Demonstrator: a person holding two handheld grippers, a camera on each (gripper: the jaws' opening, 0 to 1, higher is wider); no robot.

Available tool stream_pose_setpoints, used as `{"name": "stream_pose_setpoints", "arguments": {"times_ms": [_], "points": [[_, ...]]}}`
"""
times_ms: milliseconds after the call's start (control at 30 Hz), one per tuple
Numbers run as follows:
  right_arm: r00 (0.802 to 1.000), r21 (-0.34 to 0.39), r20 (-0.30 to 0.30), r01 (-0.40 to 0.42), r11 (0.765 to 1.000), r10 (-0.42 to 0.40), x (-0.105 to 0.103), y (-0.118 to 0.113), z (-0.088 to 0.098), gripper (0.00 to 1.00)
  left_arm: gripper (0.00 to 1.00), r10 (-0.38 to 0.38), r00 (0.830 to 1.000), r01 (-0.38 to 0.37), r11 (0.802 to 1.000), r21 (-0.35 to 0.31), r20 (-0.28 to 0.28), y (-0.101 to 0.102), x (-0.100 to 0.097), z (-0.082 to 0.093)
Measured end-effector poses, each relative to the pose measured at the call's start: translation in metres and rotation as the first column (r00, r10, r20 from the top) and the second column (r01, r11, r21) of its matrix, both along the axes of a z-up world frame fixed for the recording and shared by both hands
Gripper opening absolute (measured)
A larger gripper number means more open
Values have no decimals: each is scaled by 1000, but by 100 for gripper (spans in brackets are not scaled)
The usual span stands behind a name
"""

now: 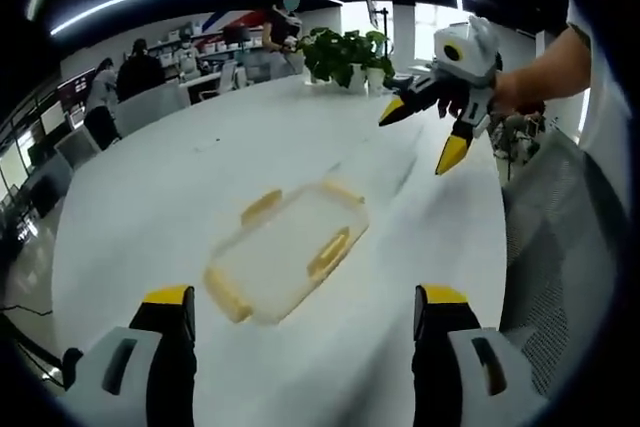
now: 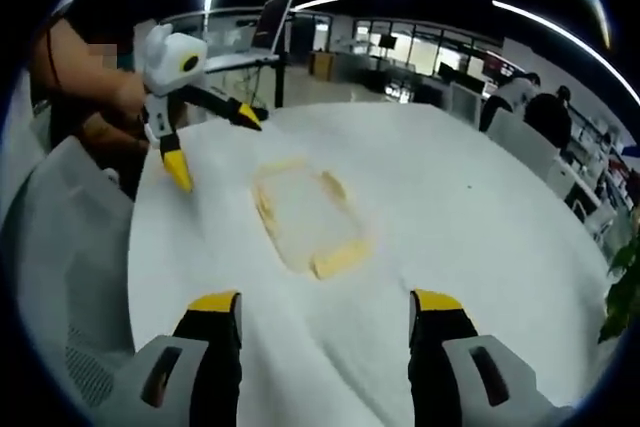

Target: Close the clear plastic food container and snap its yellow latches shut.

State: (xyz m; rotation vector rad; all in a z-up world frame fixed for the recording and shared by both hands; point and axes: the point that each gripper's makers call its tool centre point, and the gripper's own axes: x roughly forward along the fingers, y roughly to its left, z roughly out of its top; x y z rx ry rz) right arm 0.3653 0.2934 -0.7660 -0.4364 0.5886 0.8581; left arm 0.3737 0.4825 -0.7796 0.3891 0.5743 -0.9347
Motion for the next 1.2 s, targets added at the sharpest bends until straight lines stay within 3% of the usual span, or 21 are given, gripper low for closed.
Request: {"name": "stream_pose_setpoints", "arguments": {"times_ms": [333, 833, 1200], "points": [[999, -24, 22, -36, 999, 36, 11, 5, 1, 67, 90, -22, 1000, 22, 1000, 11, 4, 1, 0, -3], [990, -86, 36, -131, 988, 134, 23, 22, -1, 67, 89, -61, 998, 60, 997, 50, 22, 5, 17, -1], [983, -109, 11, -181, 977, 183, 33, 28, -6, 66, 87, -123, 992, 120, 987, 106, 30, 5, 27, -2]]}}
